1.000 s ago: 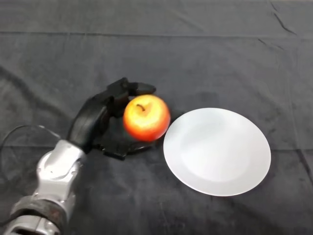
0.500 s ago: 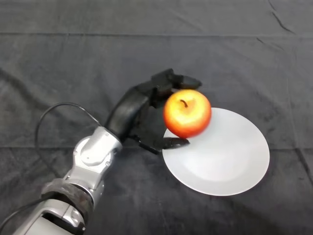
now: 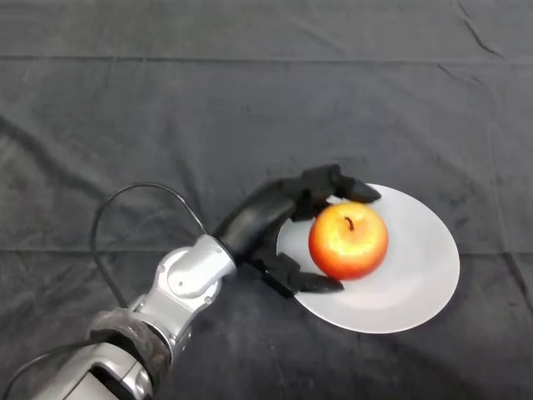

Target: Move the apple to the plate

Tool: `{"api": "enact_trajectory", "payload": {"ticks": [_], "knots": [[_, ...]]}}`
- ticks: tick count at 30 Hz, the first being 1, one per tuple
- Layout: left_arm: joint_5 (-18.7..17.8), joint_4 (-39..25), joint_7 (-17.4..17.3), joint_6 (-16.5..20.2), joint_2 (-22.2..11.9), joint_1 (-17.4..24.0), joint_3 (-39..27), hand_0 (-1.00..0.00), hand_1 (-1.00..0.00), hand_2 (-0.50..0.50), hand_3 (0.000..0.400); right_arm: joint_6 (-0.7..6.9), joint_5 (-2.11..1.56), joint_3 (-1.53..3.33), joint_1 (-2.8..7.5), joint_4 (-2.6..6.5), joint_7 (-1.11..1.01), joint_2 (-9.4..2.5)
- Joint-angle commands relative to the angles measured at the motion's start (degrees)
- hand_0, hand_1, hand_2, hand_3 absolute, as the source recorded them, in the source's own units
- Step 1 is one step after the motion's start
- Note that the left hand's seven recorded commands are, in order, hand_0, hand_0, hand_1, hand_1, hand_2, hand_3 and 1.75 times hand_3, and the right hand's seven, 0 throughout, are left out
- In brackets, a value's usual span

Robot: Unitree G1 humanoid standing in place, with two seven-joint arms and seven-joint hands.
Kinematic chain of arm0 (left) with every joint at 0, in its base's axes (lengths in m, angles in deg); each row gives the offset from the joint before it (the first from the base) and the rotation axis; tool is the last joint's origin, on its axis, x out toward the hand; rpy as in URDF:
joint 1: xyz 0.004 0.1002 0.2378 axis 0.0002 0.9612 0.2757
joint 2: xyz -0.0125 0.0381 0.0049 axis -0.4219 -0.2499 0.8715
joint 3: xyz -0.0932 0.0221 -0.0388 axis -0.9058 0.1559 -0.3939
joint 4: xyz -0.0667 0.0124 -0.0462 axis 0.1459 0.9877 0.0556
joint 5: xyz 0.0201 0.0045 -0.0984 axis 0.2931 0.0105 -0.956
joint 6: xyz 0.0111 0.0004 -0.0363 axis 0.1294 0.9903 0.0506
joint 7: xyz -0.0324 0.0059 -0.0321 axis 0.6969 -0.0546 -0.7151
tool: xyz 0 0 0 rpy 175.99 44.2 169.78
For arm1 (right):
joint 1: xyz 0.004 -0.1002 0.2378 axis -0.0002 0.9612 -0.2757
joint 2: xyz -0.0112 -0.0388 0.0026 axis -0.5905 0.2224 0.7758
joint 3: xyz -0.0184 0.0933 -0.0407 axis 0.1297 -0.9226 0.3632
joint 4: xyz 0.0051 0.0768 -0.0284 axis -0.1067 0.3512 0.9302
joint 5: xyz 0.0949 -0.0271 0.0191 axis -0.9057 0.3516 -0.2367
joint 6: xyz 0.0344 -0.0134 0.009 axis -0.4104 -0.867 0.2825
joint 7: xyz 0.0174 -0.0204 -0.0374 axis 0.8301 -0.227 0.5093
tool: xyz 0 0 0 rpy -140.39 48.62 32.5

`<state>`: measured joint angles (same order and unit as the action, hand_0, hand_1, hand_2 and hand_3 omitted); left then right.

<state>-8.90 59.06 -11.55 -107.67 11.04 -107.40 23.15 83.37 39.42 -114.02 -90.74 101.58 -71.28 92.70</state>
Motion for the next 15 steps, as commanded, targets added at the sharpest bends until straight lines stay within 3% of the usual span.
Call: {"api": "enact_trajectory", "payload": {"ticks": [1, 7, 8, 9, 10, 12, 13, 14, 15], "knots": [[1.35, -2.35, 0.83, 1.11, -0.65, -2.84, 2.00, -1.00, -1.00, 0.00, 0.400, -0.46, -1.06, -0.18, -0.90, -0.01, -0.10, 1.10], [2.27, -3.17, 2.33, 3.93, -1.20, -2.64, 4.98, -1.00, -1.00, 0.00, 0.400, -0.46, -1.05, -0.18, -0.89, -0.02, -0.10, 1.09], [2.36, -3.29, 2.58, 4.36, -1.27, -2.67, 5.34, -1.00, -0.84, -0.08, 0.400, -0.46, -1.05, -0.18, -0.89, -0.03, -0.10, 1.09], [2.45, -3.41, 2.83, 4.76, -1.33, -2.69, 5.66, -1.00, -0.77, -0.12, 0.400, -0.46, -1.05, -0.18, -0.89, -0.03, -0.10, 1.09], [2.51, -3.52, 3.05, 5.09, -1.38, -2.72, 5.91, -0.98, -0.27, -0.35, 0.391, -0.46, -1.05, -0.18, -0.89, -0.03, -0.10, 1.09], [2.62, -3.74, 3.54, 5.74, -1.51, -2.77, 6.39, -0.92, -0.07, -0.42, 0.367, -0.46, -1.05, -0.17, -0.89, -0.04, -0.10, 1.09], [2.66, -3.83, 3.77, 6.01, -1.57, -2.79, 6.57, -0.80, 0.00, -0.40, 0.318, -0.46, -1.05, -0.17, -0.89, -0.04, -0.10, 1.09], [2.69, -3.92, 4.02, 6.28, -1.63, -2.83, 6.74, -0.77, 0.00, -0.38, 0.307, -0.46, -1.05, -0.17, -0.89, -0.04, -0.10, 1.09], [2.71, -4.01, 4.24, 6.50, -1.70, -2.86, 6.87, -0.58, 0.00, -0.29, 0.231, -0.46, -1.05, -0.17, -0.89, -0.04, -0.10, 1.08]]}}
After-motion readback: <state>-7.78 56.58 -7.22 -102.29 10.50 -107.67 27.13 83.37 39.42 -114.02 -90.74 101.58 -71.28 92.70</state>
